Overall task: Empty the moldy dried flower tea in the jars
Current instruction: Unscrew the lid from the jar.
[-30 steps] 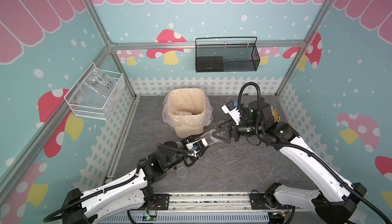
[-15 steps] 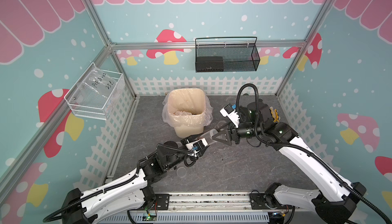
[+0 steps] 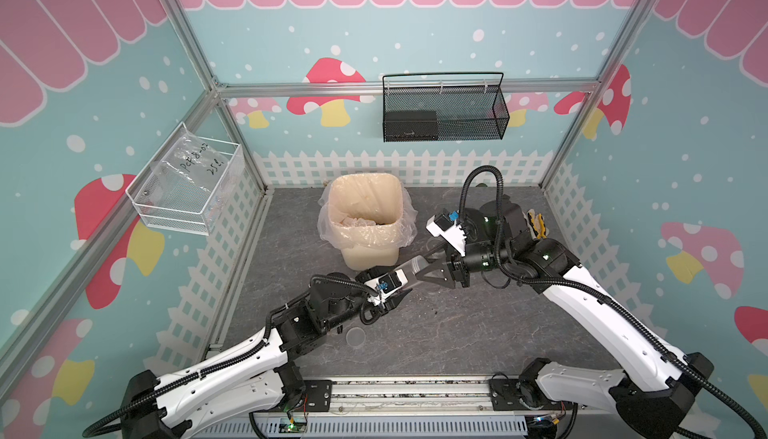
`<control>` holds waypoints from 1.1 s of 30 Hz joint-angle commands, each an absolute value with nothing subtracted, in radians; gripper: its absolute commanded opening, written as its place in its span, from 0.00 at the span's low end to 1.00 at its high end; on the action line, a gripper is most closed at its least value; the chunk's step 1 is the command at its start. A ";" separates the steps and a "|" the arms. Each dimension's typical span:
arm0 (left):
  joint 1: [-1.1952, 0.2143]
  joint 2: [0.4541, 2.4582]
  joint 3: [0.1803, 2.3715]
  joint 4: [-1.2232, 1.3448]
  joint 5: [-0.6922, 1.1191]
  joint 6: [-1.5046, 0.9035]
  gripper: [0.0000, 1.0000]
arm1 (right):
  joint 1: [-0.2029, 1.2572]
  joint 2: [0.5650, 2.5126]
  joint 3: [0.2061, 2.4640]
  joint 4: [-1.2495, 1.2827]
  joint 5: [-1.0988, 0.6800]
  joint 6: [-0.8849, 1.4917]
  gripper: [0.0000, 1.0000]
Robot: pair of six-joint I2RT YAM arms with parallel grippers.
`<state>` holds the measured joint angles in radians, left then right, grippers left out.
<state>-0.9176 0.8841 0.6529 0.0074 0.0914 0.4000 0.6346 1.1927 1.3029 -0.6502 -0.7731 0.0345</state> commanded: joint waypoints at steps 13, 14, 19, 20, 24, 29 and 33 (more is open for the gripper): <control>-0.816 0.917 0.727 -0.001 0.471 0.187 0.00 | 0.652 1.304 1.460 -0.729 -0.729 -0.425 0.57; -0.816 0.911 0.714 0.010 0.424 0.212 0.00 | 0.651 1.293 1.466 -0.702 -0.745 -0.371 0.68; -0.818 0.871 0.654 0.099 0.217 0.316 0.00 | 0.650 1.157 1.380 -0.469 -0.761 -0.028 0.95; -0.818 0.866 0.643 0.118 0.184 0.337 0.00 | 0.651 1.132 1.364 -0.439 -0.740 0.034 0.95; -0.818 0.859 0.619 0.189 0.110 0.425 0.00 | 0.649 1.082 1.316 -0.387 -0.681 0.187 1.00; -0.821 0.866 0.596 0.261 0.039 0.497 0.00 | 0.648 1.049 1.288 -0.405 -0.516 0.210 0.88; -0.838 0.878 0.586 0.279 -0.014 0.564 0.00 | 0.648 1.098 1.352 -0.504 -0.492 0.333 0.84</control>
<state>-0.8249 0.8738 0.6033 0.2089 0.0525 0.4713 0.6434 1.0702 1.3182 -0.4469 -0.5449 0.2245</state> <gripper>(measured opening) 0.564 0.844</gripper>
